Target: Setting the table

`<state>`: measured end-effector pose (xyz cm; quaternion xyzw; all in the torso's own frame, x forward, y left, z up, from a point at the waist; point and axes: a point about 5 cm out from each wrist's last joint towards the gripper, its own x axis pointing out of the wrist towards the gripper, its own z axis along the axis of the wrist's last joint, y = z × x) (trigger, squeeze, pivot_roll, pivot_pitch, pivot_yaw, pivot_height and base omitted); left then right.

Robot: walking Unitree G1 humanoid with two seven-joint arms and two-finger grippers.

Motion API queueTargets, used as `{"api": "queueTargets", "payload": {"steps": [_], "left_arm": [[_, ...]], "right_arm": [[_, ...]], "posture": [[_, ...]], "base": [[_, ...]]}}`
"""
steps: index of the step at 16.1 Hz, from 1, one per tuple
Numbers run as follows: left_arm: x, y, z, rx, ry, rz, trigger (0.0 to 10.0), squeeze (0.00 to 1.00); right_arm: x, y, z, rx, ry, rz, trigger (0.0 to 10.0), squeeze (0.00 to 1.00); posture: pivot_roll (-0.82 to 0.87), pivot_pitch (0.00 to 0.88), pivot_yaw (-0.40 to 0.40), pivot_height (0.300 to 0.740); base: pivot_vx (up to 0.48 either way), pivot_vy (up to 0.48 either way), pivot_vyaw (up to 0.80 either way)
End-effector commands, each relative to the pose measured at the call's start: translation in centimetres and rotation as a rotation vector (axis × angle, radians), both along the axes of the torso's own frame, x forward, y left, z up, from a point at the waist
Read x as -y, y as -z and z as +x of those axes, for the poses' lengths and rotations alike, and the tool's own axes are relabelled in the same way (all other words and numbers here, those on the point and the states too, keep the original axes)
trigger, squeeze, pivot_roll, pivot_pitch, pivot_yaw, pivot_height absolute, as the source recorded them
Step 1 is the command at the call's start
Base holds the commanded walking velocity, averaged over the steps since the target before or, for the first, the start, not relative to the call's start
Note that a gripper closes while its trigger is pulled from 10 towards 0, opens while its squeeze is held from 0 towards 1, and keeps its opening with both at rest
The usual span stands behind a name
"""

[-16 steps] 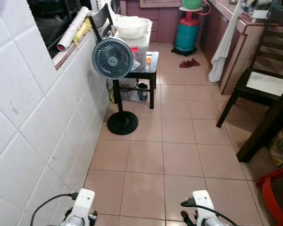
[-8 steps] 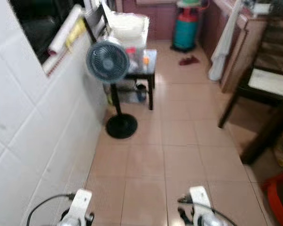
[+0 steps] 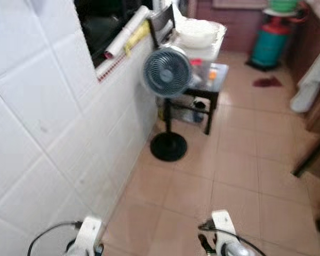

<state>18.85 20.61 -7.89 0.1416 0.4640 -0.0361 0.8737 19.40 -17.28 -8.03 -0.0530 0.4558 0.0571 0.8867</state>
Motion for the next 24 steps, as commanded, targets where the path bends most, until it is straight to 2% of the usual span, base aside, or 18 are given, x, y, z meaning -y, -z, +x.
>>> {"api": "queueTargets", "payload": {"steps": [1, 6, 15, 19, 24], "left_arm": [[0.61, 0.19, -0.18, -0.008, 0.018, -0.017, 10.0, 0.00], [0.54, 0.18, -0.19, -0.008, 0.018, -0.018, 10.0, 0.00], [0.63, 0.26, -0.33, -0.011, 0.016, -0.021, 10.0, 0.00], [0.83, 0.29, -0.33, -0.013, 0.019, -0.024, 10.0, 0.00], [1.00, 0.38, -0.45, -0.018, -0.005, -0.053, 10.0, 0.00]], "right_arm": [[0.85, 0.11, -0.35, -0.015, 0.007, -0.020, 10.0, 0.00], [0.80, 0.18, -0.44, -0.021, 0.030, -0.010, 10.0, 0.00], [0.88, 0.21, -0.54, -0.024, 0.025, -0.012, 10.0, 0.00], [1.06, 0.19, -0.54, -0.024, 0.013, -0.022, 10.0, 0.00], [1.14, 0.16, -0.51, -0.024, 0.001, -0.027, 10.0, 0.00]], "posture": [[-0.08, 0.000, 0.036, 0.740], [-0.07, 0.000, 0.033, 0.740], [-0.07, 0.000, 0.025, 0.740], [-0.07, 0.000, 0.017, 0.740], [-0.07, 0.000, 0.012, 0.740]], "base": [[0.296, 0.240, 0.58], [0.300, 0.262, 0.11], [0.297, 0.262, -0.25], [0.000, 0.000, 0.00], [0.000, -0.480, 0.00]]}}
